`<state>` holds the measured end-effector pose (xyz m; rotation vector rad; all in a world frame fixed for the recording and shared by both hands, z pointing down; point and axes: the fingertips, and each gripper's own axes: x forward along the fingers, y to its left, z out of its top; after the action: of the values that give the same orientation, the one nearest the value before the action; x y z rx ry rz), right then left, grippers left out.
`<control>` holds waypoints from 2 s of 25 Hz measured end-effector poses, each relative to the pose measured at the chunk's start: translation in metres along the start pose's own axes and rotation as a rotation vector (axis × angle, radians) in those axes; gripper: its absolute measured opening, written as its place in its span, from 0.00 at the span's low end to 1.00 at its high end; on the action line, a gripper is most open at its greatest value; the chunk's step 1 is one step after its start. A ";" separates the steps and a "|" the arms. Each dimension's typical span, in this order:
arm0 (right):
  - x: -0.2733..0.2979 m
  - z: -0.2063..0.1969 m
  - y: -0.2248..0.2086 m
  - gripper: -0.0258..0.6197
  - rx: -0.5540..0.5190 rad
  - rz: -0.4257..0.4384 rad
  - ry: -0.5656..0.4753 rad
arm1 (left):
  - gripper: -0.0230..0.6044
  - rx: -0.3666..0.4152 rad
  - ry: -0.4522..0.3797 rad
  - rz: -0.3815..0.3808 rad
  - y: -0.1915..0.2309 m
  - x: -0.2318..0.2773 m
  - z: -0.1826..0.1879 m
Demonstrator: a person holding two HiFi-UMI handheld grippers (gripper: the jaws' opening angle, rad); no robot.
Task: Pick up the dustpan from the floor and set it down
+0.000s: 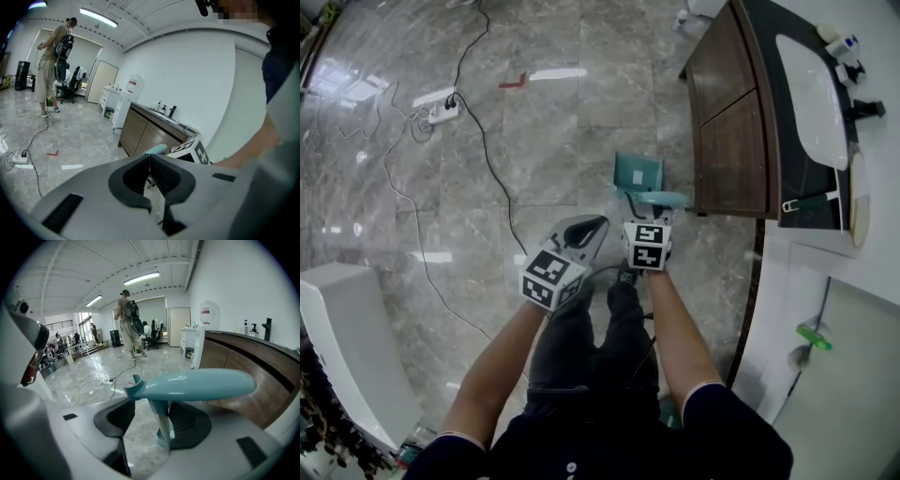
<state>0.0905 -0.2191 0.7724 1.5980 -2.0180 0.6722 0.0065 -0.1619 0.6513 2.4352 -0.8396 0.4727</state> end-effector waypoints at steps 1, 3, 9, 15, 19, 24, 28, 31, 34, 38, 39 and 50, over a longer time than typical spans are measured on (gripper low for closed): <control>0.001 0.002 0.001 0.40 -0.002 -0.004 -0.007 | 0.06 -0.002 0.000 0.001 0.002 -0.001 0.000; 0.001 0.006 0.002 0.39 -0.006 -0.006 -0.020 | 0.06 -0.005 -0.001 0.003 0.005 -0.004 -0.001; -0.003 0.009 -0.008 0.20 -0.045 -0.060 -0.018 | 0.06 -0.009 -0.006 0.006 0.008 -0.008 0.001; -0.009 0.017 -0.020 0.19 -0.059 -0.080 -0.027 | 0.06 -0.007 -0.014 0.008 0.005 -0.007 0.005; -0.022 0.032 -0.022 0.19 -0.071 -0.045 -0.052 | 0.06 0.002 -0.022 0.001 -0.005 -0.006 0.012; -0.049 0.055 -0.013 0.19 -0.082 0.042 -0.091 | 0.06 0.013 -0.045 0.000 -0.020 -0.009 0.027; -0.083 0.073 0.006 0.19 -0.096 0.114 -0.103 | 0.06 0.008 -0.077 0.005 -0.034 -0.023 0.041; -0.110 0.098 0.018 0.19 -0.121 0.153 -0.132 | 0.06 0.013 -0.123 0.013 -0.042 -0.038 0.062; -0.144 0.127 0.027 0.19 -0.145 0.178 -0.177 | 0.06 0.018 -0.175 0.022 -0.053 -0.058 0.085; -0.186 0.171 0.039 0.19 -0.171 0.195 -0.258 | 0.06 0.050 -0.236 0.032 -0.069 -0.085 0.120; -0.195 0.181 0.040 0.19 -0.175 0.199 -0.277 | 0.06 0.059 -0.250 0.033 -0.073 -0.090 0.128; -0.267 0.273 0.052 0.19 -0.225 0.224 -0.456 | 0.06 0.130 -0.400 -0.005 -0.109 -0.133 0.215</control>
<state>0.0775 -0.1851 0.3888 1.5019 -2.5226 0.1456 0.0111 -0.1494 0.3760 2.6979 -0.9884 0.0334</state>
